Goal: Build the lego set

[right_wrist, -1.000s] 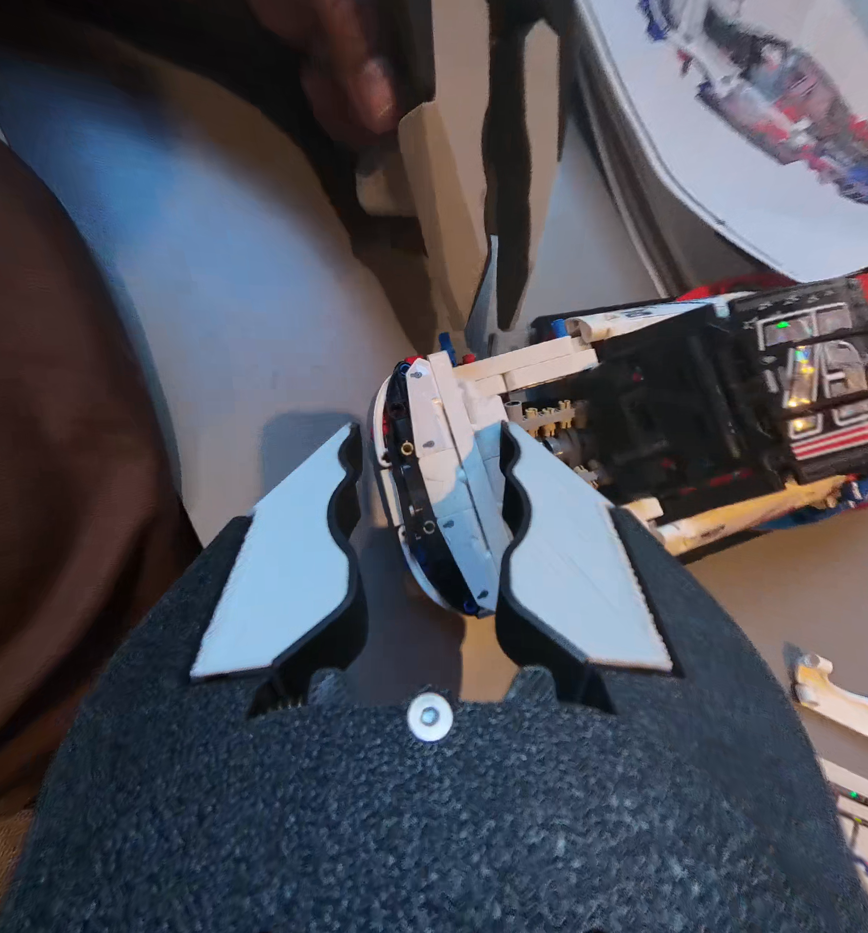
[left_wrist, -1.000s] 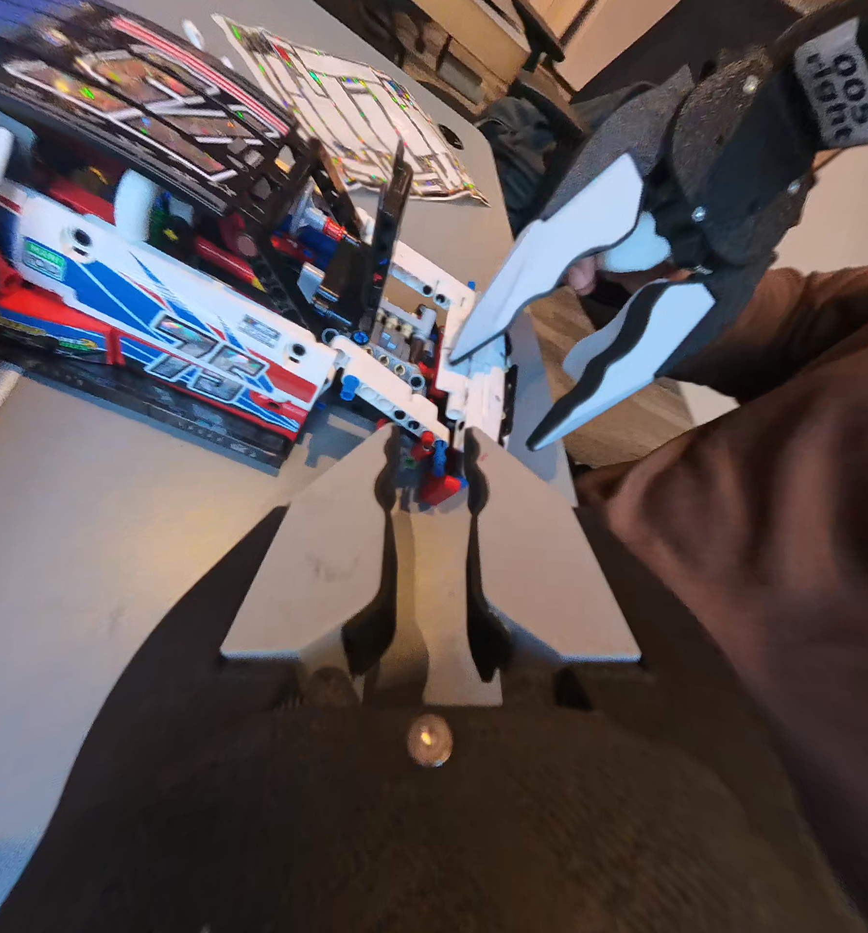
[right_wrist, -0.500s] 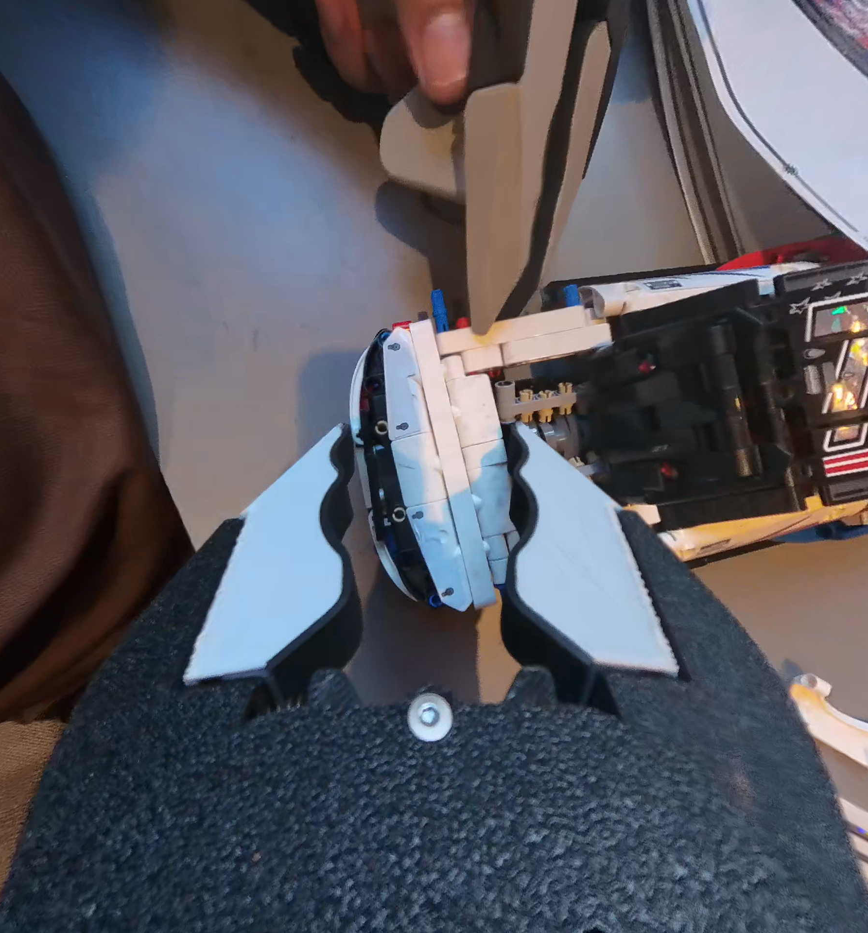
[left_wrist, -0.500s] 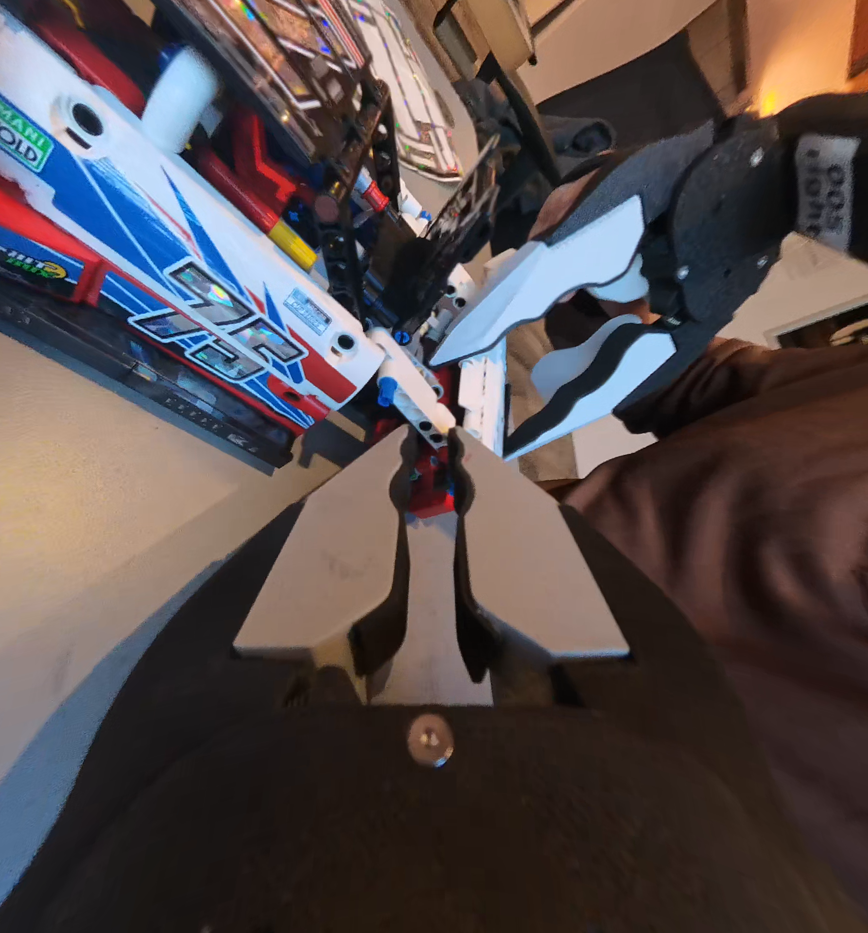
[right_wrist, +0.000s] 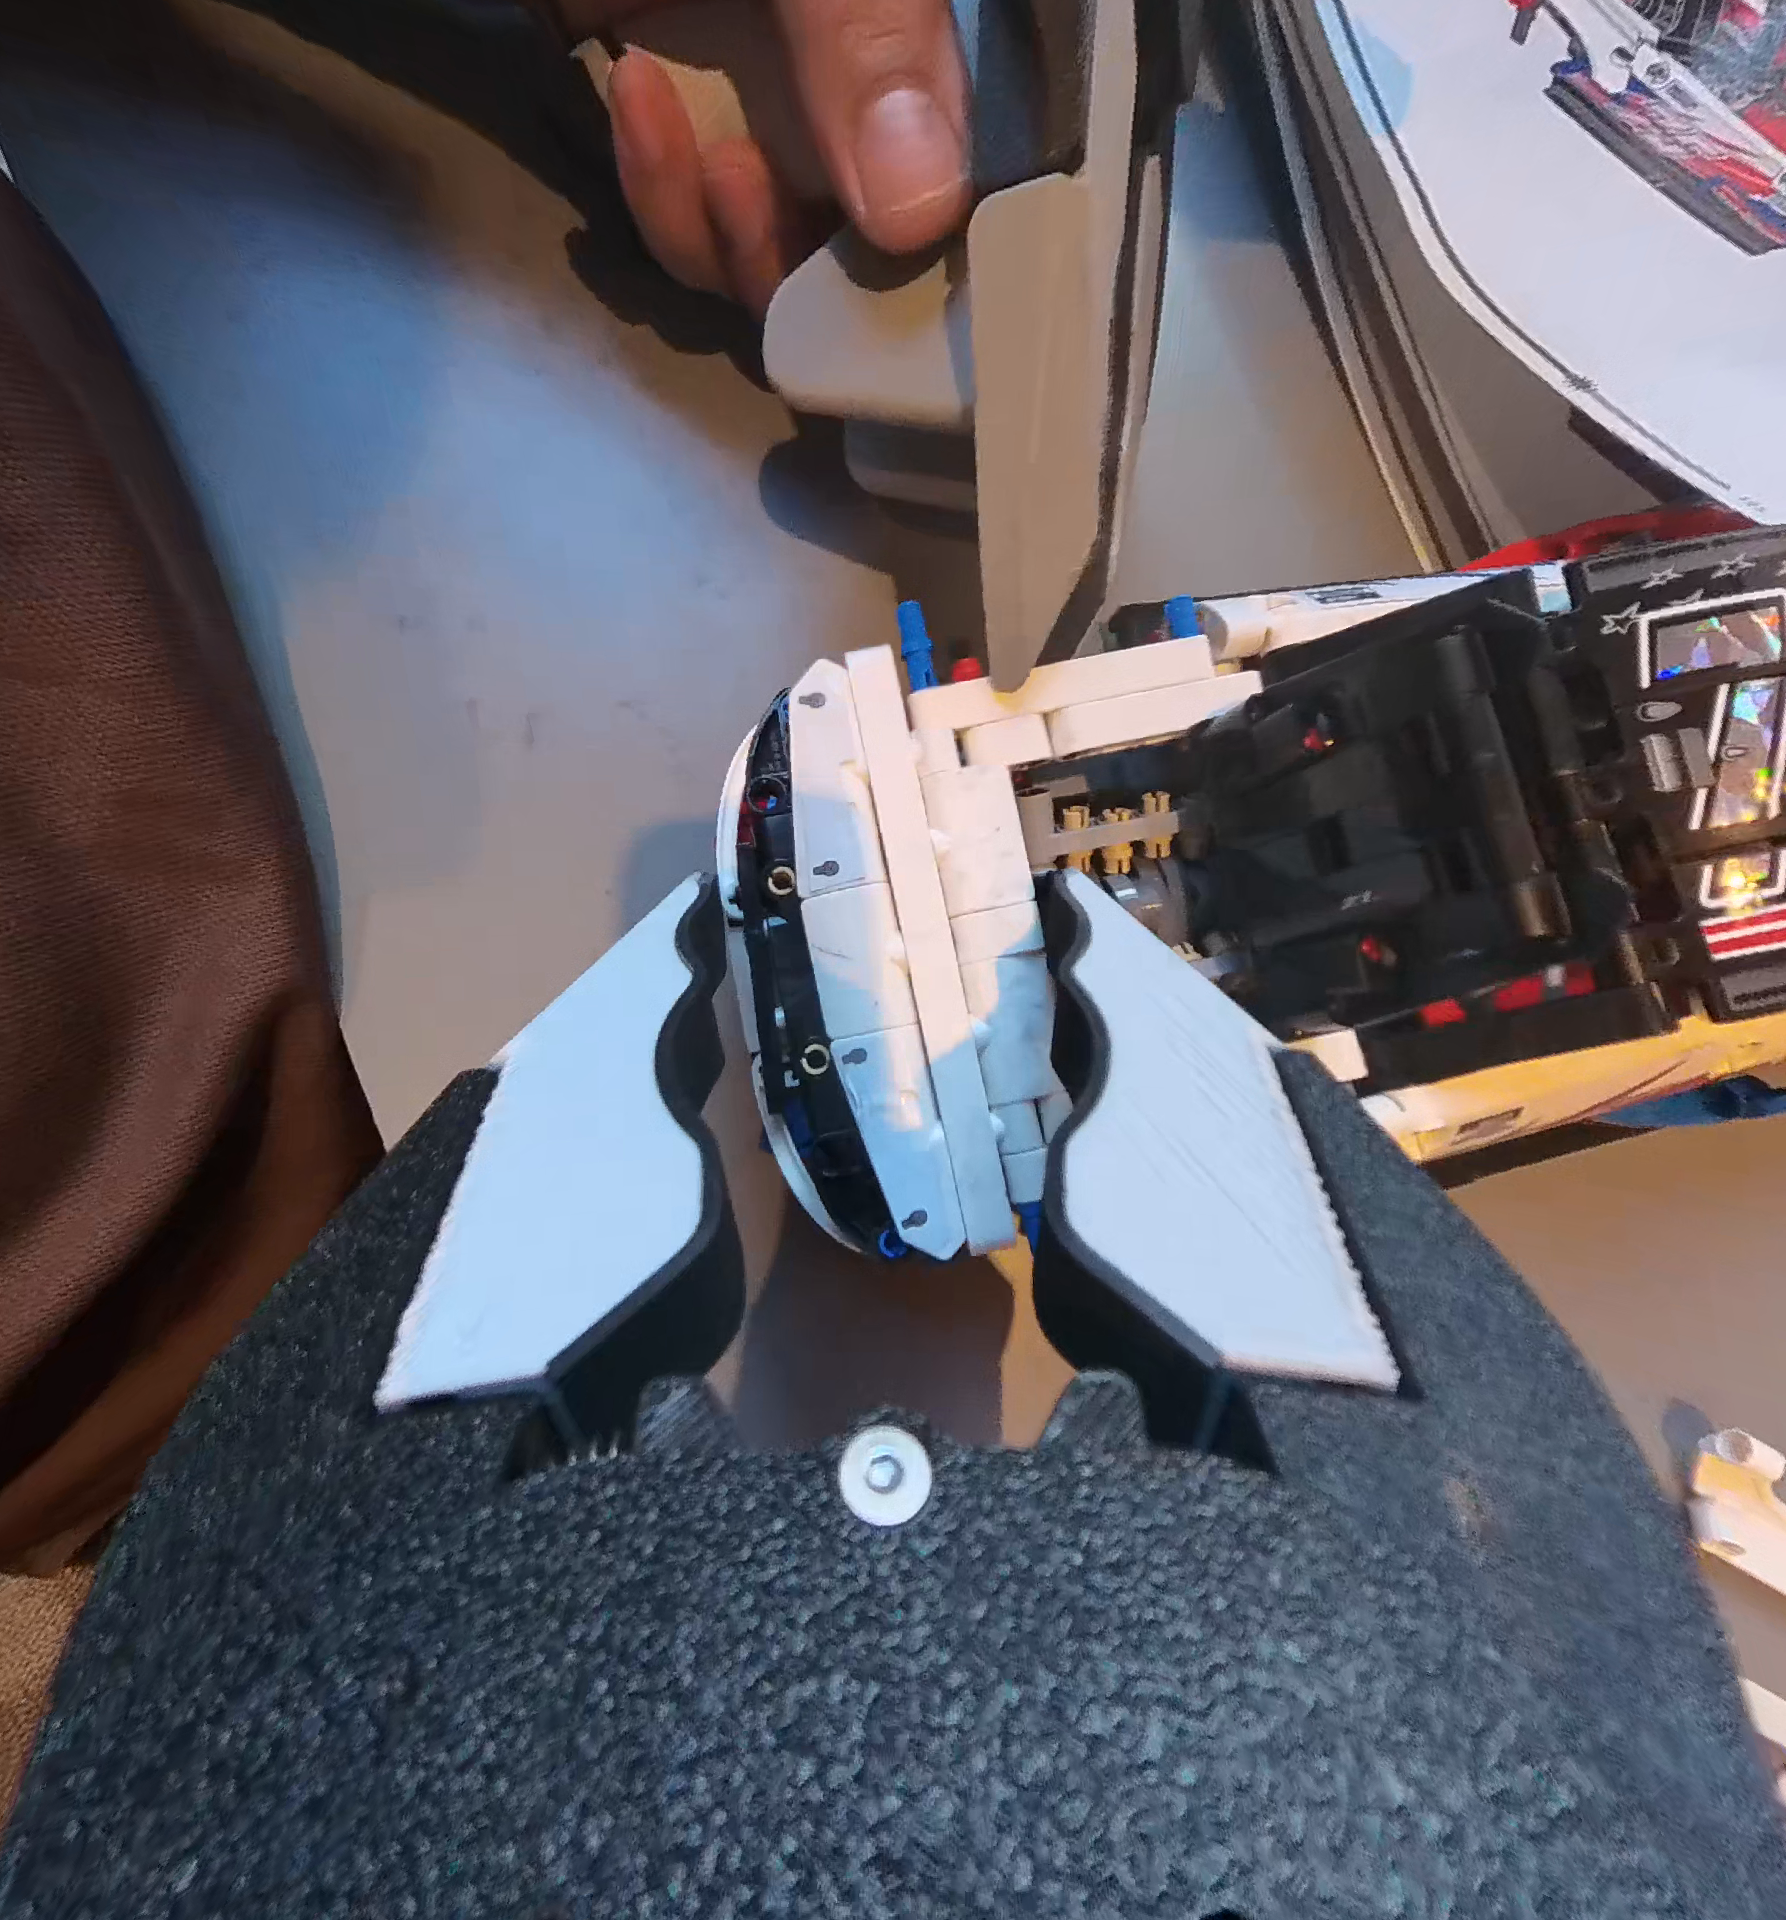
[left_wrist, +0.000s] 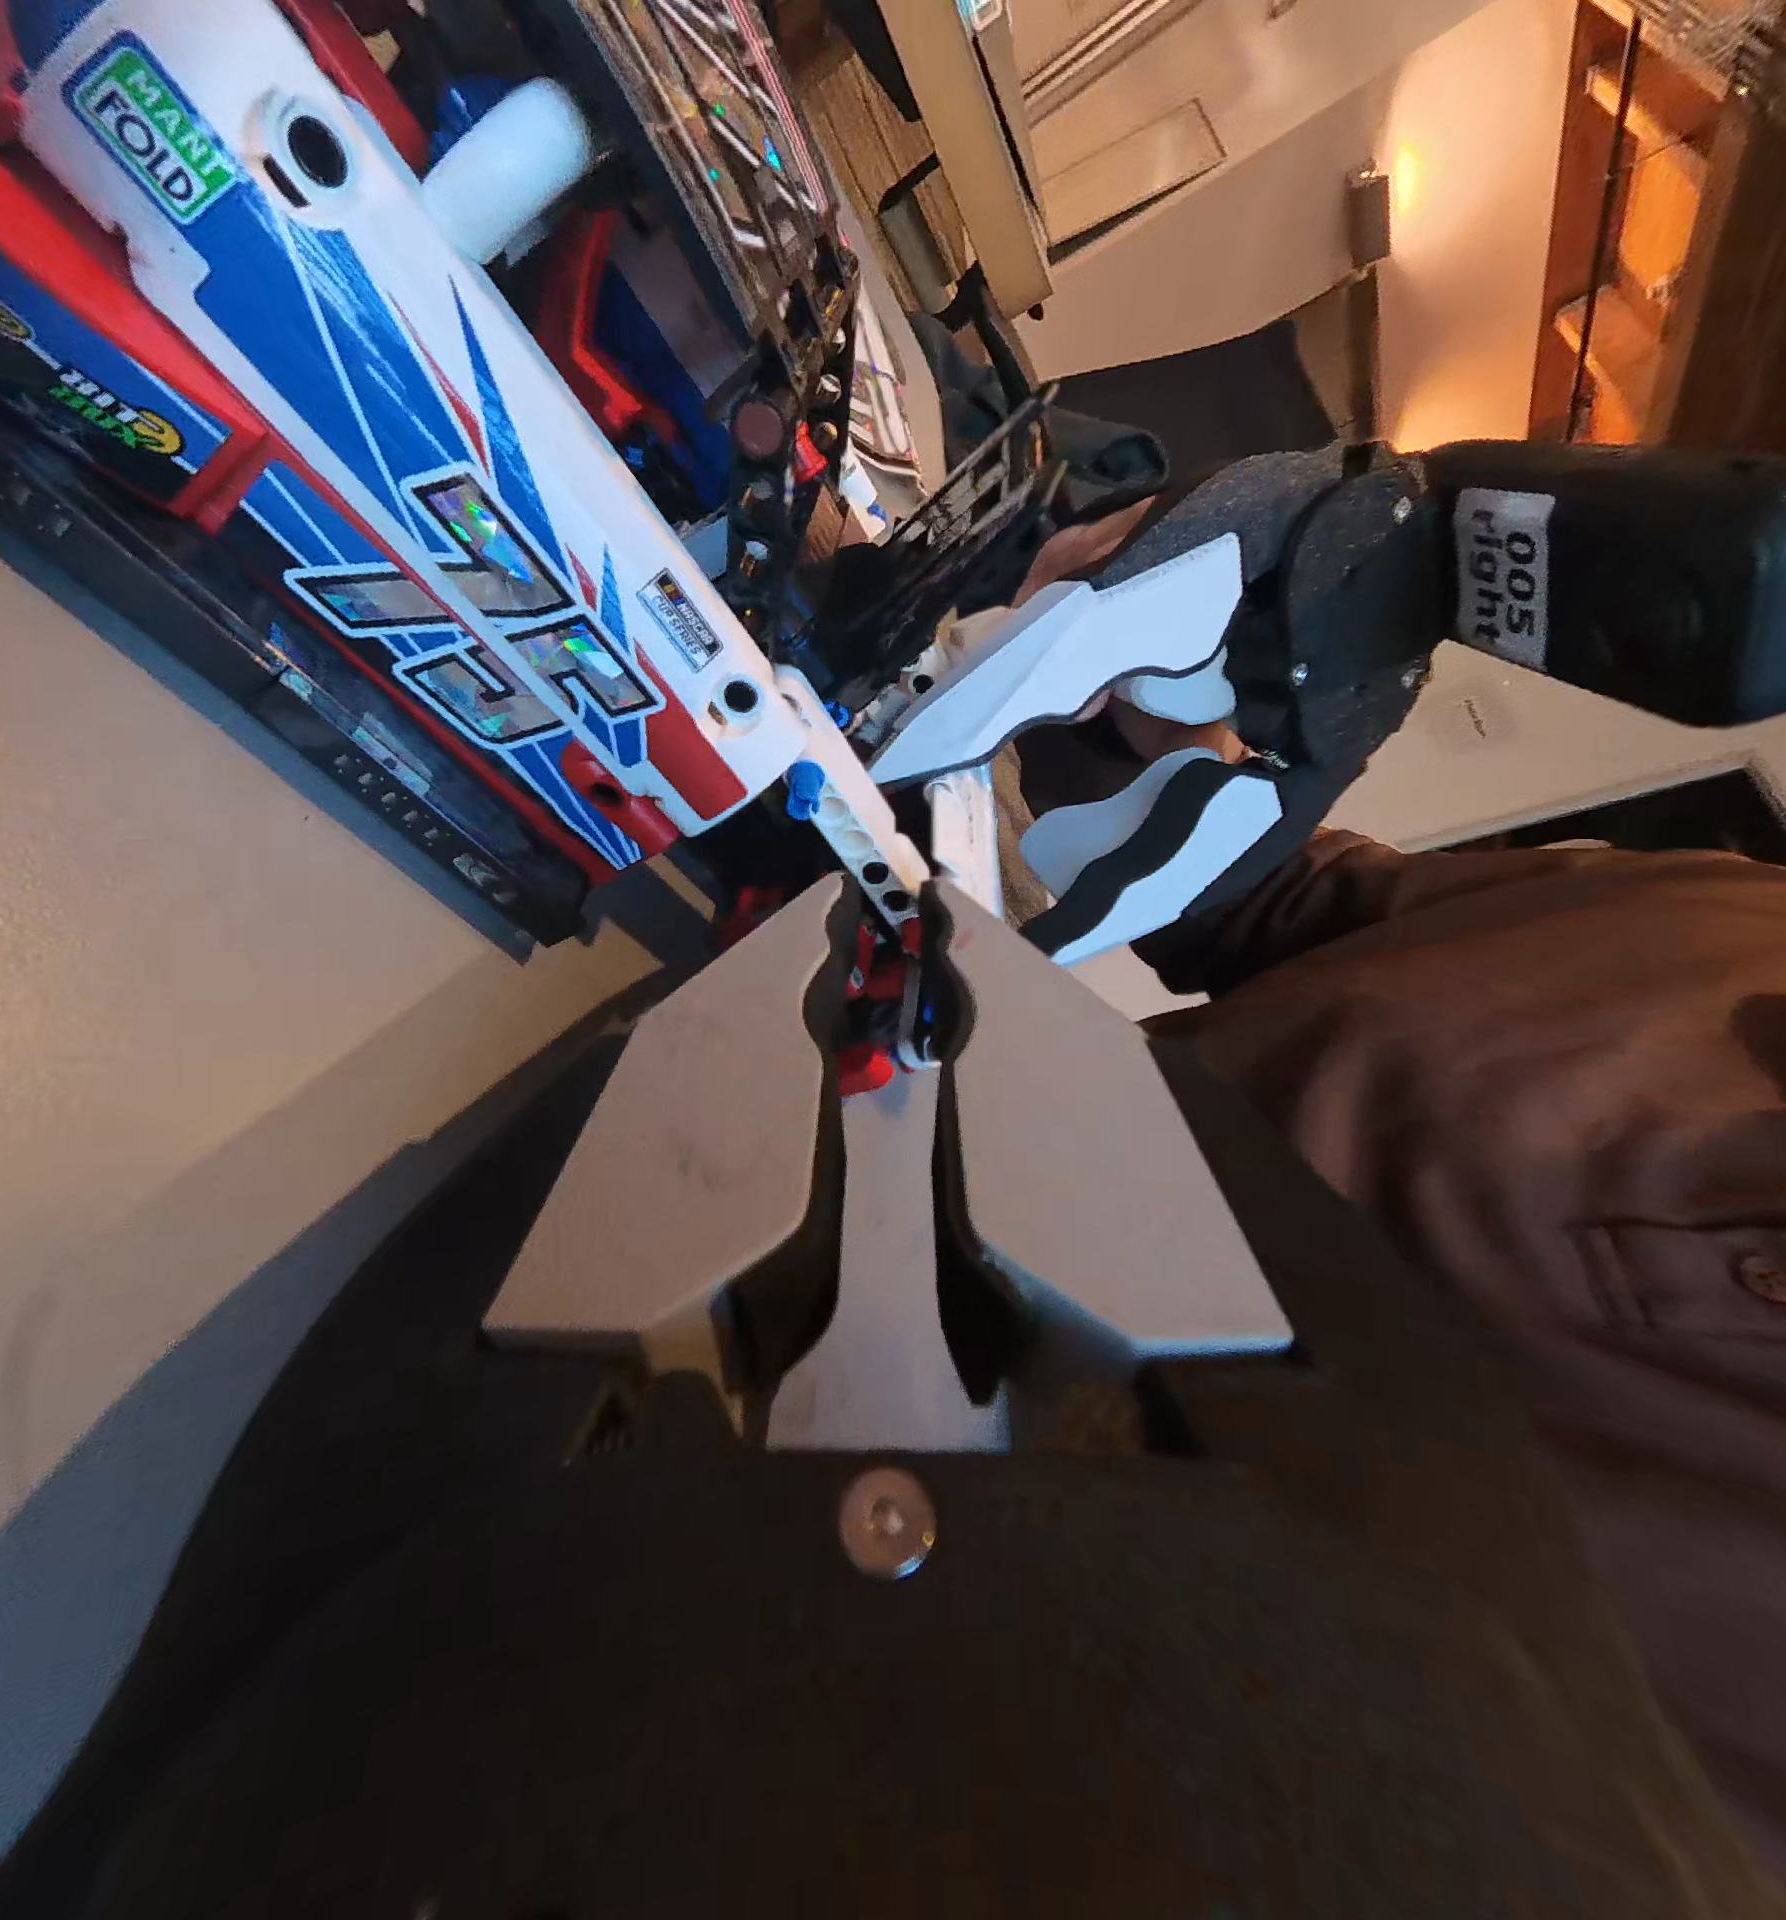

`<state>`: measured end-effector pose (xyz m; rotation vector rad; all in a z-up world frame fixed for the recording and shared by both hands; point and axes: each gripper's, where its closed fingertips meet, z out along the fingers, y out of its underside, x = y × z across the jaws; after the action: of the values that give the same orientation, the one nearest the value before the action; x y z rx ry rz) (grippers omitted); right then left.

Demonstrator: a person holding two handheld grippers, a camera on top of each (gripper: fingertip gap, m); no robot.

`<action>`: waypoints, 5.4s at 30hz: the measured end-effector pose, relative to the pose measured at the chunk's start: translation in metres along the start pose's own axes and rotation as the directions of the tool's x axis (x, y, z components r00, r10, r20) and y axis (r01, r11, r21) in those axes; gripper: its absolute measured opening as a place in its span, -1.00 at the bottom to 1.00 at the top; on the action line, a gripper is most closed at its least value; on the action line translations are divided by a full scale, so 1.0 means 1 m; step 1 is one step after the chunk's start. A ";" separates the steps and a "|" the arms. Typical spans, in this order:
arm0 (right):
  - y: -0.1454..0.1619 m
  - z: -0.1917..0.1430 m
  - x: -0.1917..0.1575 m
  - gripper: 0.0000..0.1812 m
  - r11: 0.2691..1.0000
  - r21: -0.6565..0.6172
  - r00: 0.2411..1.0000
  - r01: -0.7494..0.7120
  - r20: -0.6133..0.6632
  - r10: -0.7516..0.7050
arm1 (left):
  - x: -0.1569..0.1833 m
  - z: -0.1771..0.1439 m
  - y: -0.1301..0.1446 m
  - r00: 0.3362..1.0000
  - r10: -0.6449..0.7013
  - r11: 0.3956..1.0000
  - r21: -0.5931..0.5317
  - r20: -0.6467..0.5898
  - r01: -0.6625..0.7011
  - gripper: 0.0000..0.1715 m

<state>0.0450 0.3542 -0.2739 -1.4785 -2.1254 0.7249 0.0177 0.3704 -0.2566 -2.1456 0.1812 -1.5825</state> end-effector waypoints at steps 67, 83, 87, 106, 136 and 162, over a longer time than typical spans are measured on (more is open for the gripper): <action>-0.004 -0.007 0.001 -0.42 0.989 0.067 0.987 -0.133 0.097 0.126 | 0.012 -0.009 0.018 0.867 0.499 0.856 -0.152 -0.001 -0.493 -0.94; -0.004 -0.005 0.004 -0.38 0.981 0.028 0.979 -0.192 0.073 0.189 | 0.012 -0.009 0.016 0.884 0.466 0.870 -0.157 -0.050 -0.467 -0.97; -0.003 -0.005 0.005 -0.36 0.978 0.040 0.978 -0.204 0.062 0.202 | 0.012 -0.008 0.017 0.879 0.475 0.863 -0.166 -0.053 -0.476 -0.97; -0.001 -0.006 0.004 -0.38 0.968 0.037 0.968 -0.247 0.064 0.244 | 0.015 -0.013 0.014 0.896 0.434 0.887 -0.132 -0.094 -0.443 -0.97; -0.004 -0.006 0.009 -0.45 0.975 0.049 0.973 -0.215 0.093 0.210 | 0.016 -0.005 0.018 0.901 0.416 0.886 -0.167 -0.125 -0.432 -0.97; -0.018 -0.008 0.006 -0.56 0.984 0.103 0.978 -0.146 0.162 0.128 | 0.015 -0.005 0.018 0.903 0.412 0.886 -0.177 -0.126 -0.429 -0.97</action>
<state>0.0353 0.3558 -0.2563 -1.5634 -2.0689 1.0253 0.0212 0.3474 -0.2508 -2.0014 0.8111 -1.4419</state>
